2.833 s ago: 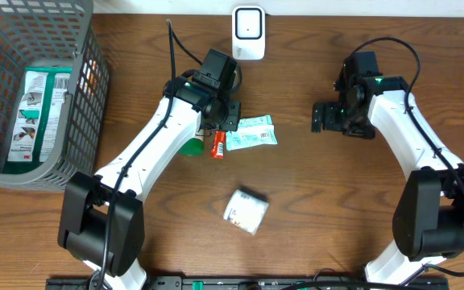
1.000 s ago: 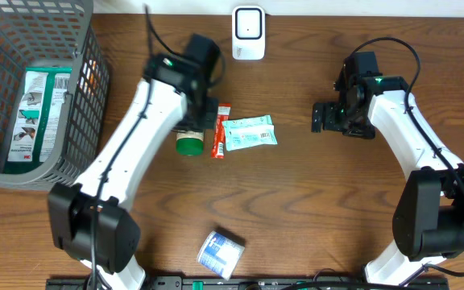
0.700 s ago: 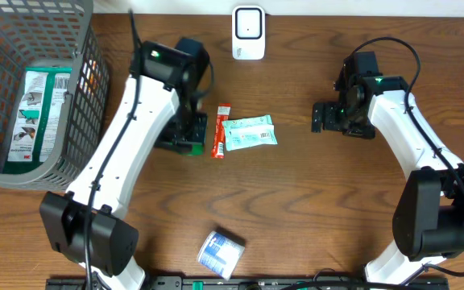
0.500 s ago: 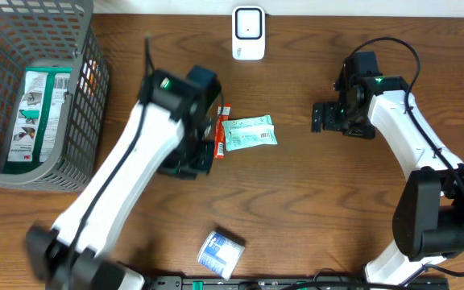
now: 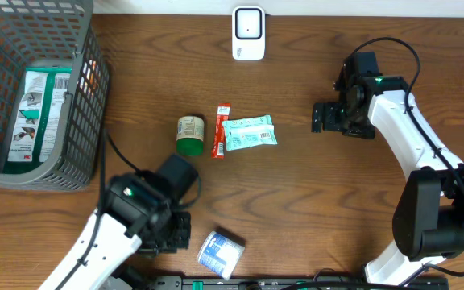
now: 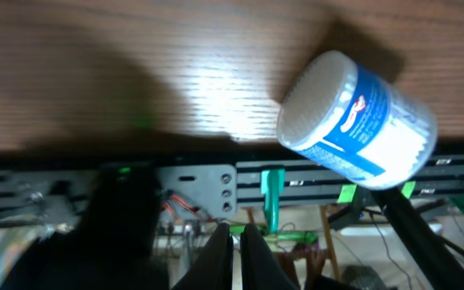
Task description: Scan the item barcode
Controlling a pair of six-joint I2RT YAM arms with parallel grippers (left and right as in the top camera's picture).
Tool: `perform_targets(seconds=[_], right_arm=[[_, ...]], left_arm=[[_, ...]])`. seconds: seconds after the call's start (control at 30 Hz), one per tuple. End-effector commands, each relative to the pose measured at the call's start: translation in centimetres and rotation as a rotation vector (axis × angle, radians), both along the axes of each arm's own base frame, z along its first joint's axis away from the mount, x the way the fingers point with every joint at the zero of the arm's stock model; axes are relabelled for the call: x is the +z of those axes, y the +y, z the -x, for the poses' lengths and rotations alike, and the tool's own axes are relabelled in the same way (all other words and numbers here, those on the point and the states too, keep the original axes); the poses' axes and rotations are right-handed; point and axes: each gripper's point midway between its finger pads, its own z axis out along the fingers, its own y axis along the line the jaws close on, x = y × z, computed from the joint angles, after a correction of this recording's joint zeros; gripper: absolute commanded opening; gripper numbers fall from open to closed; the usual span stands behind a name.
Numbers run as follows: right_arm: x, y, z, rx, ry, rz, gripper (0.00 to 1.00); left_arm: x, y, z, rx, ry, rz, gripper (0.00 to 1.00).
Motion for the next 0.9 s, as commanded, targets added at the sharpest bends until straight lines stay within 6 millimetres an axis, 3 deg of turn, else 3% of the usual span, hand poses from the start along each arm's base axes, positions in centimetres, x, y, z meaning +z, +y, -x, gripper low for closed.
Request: perform_targets(seconds=[0.0, 0.23, 0.47, 0.67, 0.87], right_arm=[[0.8, 0.0, -0.4, 0.003, -0.025, 0.004, 0.99], [0.8, 0.0, -0.4, 0.002, -0.025, 0.004, 0.99], [0.8, 0.0, -0.4, 0.003, -0.025, 0.004, 0.99], [0.8, 0.0, -0.4, 0.002, -0.025, 0.004, 0.99], [0.8, 0.0, -0.4, 0.003, -0.025, 0.004, 0.99]], left_arm=[[-1.8, -0.5, 1.8, 0.022, 0.048, 0.018, 0.08], [-5.0, -1.4, 3.2, 0.002, 0.061, -0.005, 0.07], [-5.8, -4.2, 3.3, -0.074, 0.011, 0.056, 0.08], [-7.0, -4.2, 3.9, -0.104, 0.069, -0.014, 0.07], [-8.3, -5.7, 2.8, -0.142, 0.057, 0.004, 0.08]])
